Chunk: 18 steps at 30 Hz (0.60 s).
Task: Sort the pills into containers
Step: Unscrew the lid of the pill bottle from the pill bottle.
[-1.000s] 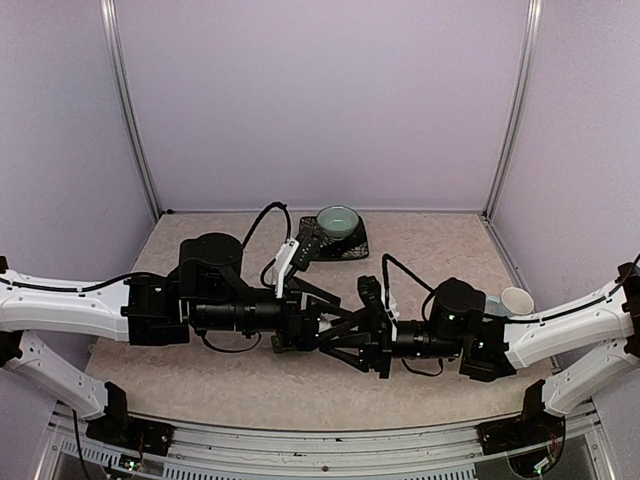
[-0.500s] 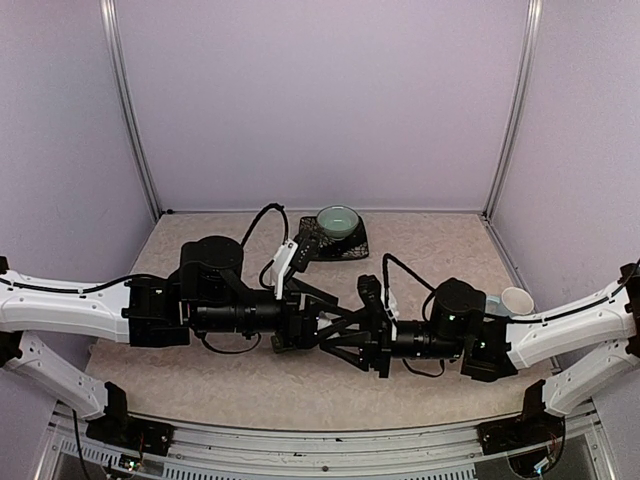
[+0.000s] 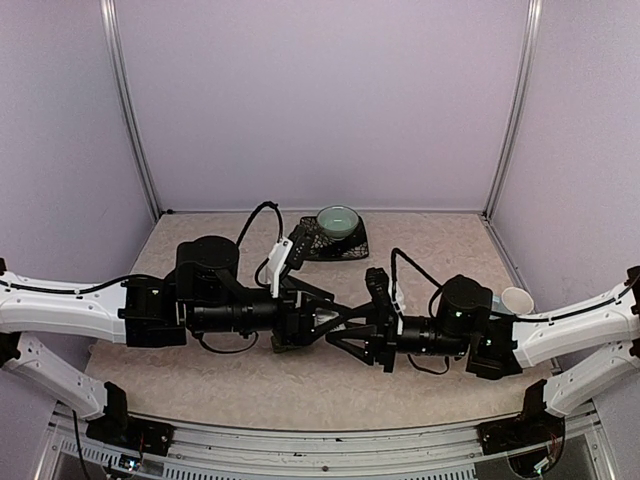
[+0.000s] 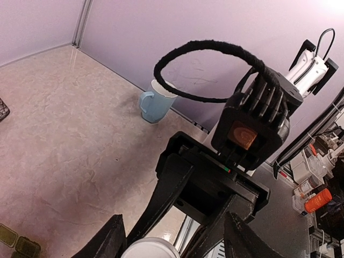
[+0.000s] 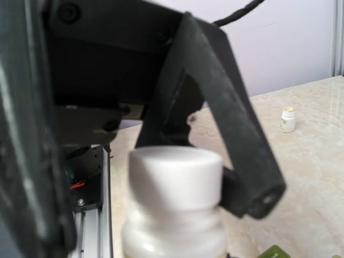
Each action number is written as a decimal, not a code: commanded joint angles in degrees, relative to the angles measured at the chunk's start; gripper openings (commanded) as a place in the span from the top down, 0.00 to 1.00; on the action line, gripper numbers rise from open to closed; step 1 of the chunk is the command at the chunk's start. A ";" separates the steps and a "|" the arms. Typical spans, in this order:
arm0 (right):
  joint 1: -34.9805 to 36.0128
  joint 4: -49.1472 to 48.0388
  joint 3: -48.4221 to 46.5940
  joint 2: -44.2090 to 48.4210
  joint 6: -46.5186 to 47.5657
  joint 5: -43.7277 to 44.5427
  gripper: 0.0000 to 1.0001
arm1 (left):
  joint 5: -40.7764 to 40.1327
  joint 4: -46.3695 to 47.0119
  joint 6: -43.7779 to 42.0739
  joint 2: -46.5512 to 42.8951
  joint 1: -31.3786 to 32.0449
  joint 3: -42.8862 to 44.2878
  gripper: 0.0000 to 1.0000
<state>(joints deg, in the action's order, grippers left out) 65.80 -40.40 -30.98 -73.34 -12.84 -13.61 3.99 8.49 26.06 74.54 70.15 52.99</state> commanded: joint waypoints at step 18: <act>-1.99 1.44 1.33 1.43 -0.47 3.58 0.74 | 0.05 -0.03 0.05 -1.88 0.85 -1.00 0.55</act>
<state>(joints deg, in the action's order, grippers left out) 65.21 -40.12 -30.15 -72.18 -12.93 -13.13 1.93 7.68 26.09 74.08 70.13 52.51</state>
